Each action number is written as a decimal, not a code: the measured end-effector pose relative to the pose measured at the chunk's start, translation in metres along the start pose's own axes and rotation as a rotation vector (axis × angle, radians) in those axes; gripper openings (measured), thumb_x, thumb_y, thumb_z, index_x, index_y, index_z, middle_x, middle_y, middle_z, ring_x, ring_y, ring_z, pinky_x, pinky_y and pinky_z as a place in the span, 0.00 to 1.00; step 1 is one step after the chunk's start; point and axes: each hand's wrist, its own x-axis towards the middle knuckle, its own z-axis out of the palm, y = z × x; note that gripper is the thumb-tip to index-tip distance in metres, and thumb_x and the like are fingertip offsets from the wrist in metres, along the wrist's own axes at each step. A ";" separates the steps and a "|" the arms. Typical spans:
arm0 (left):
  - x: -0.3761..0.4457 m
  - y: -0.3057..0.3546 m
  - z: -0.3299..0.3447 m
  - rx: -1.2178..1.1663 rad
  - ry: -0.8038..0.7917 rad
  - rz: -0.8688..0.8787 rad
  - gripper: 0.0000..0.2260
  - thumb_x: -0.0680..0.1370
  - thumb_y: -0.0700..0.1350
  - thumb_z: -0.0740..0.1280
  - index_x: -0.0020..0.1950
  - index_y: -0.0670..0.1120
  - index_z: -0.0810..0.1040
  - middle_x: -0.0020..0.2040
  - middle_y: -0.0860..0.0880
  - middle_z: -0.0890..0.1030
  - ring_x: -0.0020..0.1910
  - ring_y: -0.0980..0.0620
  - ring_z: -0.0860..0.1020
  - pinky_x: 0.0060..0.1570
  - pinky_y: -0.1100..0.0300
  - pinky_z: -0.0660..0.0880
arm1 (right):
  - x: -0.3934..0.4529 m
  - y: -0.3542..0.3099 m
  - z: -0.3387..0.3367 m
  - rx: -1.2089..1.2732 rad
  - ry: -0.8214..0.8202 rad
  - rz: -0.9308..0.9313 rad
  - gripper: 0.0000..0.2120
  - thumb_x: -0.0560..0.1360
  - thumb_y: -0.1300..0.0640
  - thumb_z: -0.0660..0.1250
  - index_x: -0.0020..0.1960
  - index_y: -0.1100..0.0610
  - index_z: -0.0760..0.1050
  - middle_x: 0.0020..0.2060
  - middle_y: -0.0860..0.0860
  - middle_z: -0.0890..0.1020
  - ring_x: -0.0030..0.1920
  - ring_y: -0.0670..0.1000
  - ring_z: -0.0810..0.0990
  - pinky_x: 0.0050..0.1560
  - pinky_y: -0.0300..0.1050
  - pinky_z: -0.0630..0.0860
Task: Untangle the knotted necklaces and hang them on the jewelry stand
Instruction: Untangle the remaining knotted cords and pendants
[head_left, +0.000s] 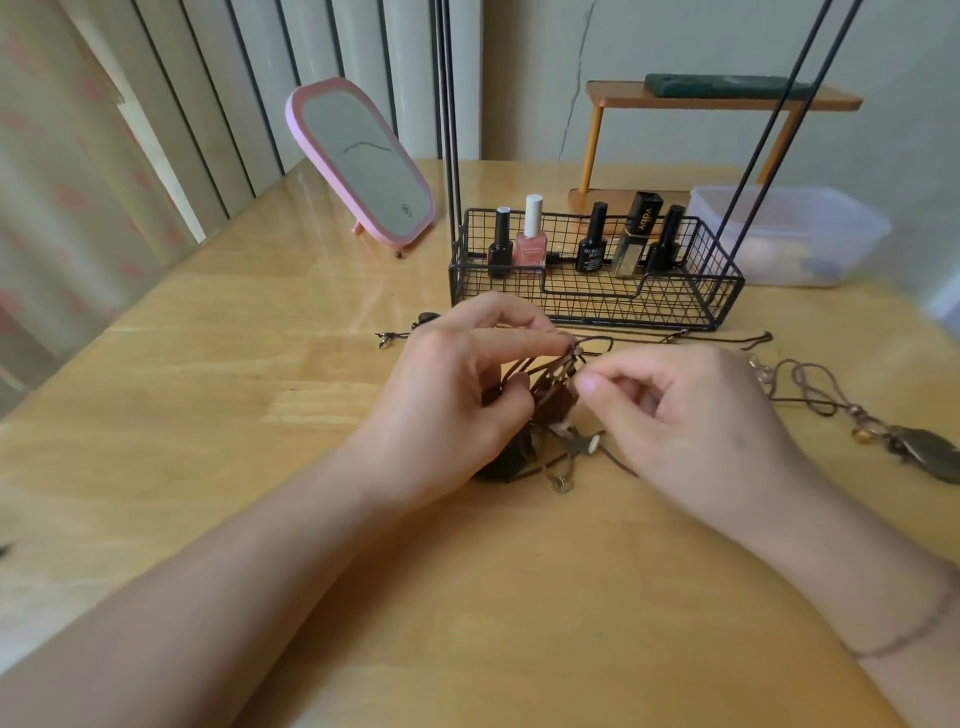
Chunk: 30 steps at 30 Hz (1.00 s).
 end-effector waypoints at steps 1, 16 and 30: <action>0.000 0.000 0.000 -0.029 0.004 -0.011 0.18 0.73 0.33 0.67 0.58 0.49 0.84 0.54 0.57 0.78 0.34 0.57 0.74 0.37 0.63 0.75 | 0.003 0.003 -0.001 0.008 0.019 0.053 0.06 0.74 0.53 0.72 0.38 0.49 0.83 0.26 0.45 0.78 0.27 0.45 0.75 0.30 0.38 0.71; 0.001 -0.001 -0.003 -0.189 -0.004 -0.141 0.15 0.72 0.36 0.66 0.52 0.53 0.84 0.52 0.57 0.80 0.30 0.44 0.76 0.31 0.55 0.76 | 0.009 0.008 -0.009 0.681 -0.202 0.179 0.07 0.80 0.59 0.66 0.44 0.58 0.78 0.38 0.51 0.83 0.36 0.43 0.76 0.32 0.30 0.70; 0.000 0.003 -0.005 0.038 -0.044 -0.037 0.05 0.76 0.41 0.73 0.51 0.43 0.86 0.48 0.53 0.81 0.34 0.71 0.73 0.35 0.78 0.64 | 0.010 0.010 -0.014 0.427 -0.076 0.007 0.12 0.79 0.49 0.65 0.39 0.49 0.78 0.25 0.41 0.75 0.28 0.43 0.74 0.34 0.38 0.71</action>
